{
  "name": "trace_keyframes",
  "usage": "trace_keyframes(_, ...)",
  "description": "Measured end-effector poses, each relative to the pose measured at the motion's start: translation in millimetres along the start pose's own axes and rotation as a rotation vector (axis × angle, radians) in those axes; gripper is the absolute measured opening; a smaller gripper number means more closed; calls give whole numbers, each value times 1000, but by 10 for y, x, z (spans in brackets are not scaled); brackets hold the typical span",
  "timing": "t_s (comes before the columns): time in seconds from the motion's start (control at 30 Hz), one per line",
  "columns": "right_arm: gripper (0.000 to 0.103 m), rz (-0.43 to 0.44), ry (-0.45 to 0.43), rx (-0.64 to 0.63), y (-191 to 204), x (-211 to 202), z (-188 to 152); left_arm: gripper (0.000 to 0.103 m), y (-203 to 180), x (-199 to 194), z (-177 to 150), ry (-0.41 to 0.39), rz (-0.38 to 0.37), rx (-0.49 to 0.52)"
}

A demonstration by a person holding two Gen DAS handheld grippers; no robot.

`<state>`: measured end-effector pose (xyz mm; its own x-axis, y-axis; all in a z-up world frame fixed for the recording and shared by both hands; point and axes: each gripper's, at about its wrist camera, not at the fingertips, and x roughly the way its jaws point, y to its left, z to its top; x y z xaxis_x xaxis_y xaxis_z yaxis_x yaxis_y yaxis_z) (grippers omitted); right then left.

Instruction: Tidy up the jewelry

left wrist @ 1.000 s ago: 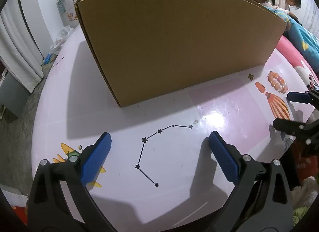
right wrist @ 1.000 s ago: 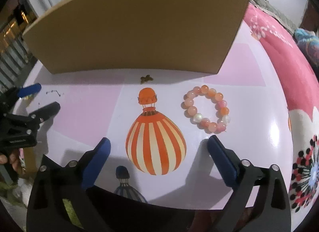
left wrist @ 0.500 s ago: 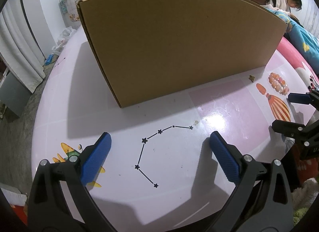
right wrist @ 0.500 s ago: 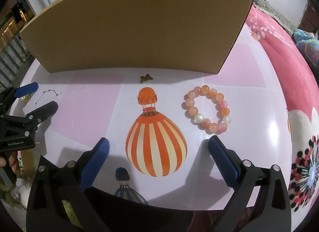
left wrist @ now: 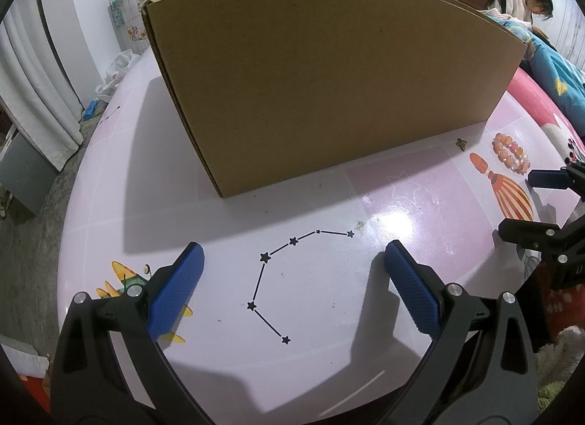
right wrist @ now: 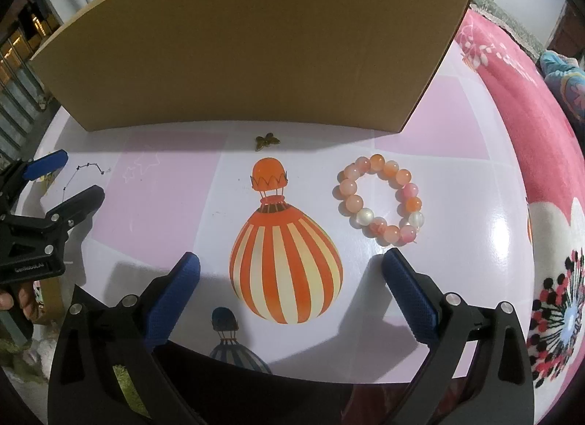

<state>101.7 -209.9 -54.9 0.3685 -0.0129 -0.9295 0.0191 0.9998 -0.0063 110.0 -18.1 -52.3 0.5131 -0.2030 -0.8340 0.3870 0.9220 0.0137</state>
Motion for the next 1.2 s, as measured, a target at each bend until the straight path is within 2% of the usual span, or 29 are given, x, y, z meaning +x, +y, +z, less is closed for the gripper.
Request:
trace_keyframes(0.6,97,-3,36,-9,-11,16,24,96,2,17,4,0,0,-1)
trace_keyframes(1.2,97,-6,26,-9,-9,19,18,96,2,13,8,1,0,-1)
